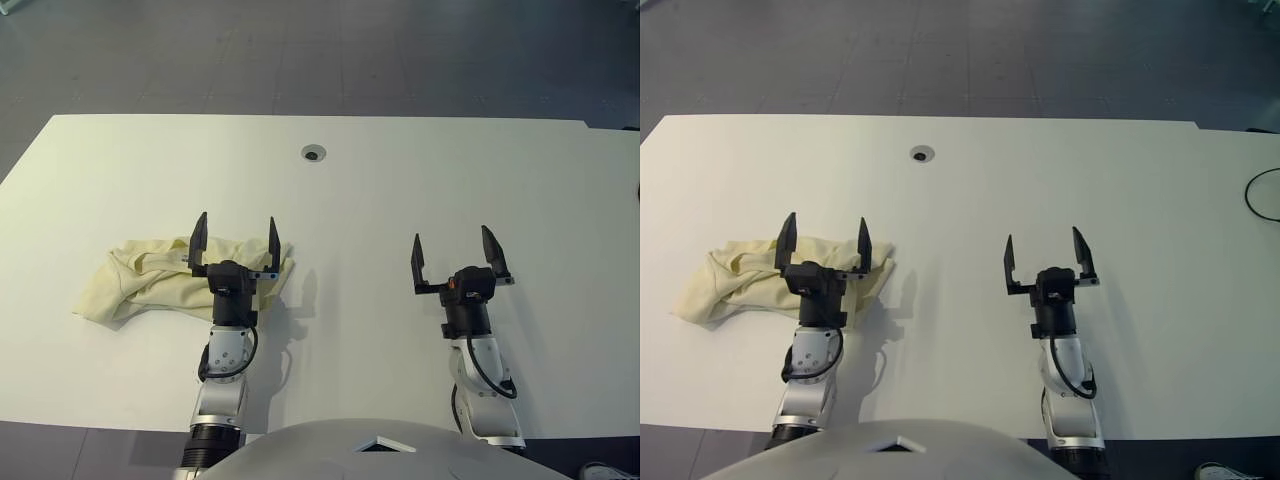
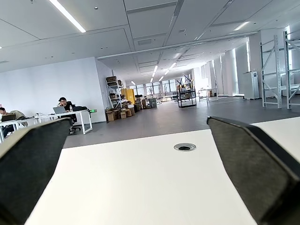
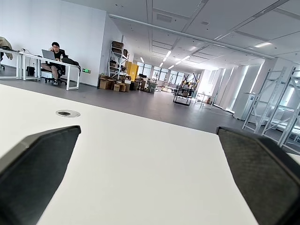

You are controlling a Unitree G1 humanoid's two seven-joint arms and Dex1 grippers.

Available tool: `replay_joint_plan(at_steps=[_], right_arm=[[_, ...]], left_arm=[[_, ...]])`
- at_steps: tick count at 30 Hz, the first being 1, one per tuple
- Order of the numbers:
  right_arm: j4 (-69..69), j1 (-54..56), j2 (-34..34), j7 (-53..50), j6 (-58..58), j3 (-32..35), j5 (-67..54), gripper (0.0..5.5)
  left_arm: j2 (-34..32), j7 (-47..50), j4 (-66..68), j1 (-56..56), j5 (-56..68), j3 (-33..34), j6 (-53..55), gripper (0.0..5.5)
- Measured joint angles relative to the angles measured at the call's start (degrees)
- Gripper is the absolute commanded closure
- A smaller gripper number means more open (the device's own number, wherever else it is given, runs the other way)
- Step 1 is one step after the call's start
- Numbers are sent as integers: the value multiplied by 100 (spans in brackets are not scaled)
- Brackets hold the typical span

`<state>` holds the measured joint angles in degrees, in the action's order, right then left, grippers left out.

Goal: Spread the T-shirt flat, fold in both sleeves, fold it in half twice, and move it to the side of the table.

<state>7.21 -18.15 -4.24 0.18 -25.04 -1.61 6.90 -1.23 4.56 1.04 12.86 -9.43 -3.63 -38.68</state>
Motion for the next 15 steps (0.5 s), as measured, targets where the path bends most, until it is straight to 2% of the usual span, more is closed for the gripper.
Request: replay_joint_plan(at_steps=[8,15], right_arm=[[-39,9,0,-10,-2,13,1,10],[-77,13,3,-55,-21,38,0,10]], left_arm=[[39,-12,78,-36,-34,-124,-2,14],[32,-92,657,-473,-37,-195,-2,14]])
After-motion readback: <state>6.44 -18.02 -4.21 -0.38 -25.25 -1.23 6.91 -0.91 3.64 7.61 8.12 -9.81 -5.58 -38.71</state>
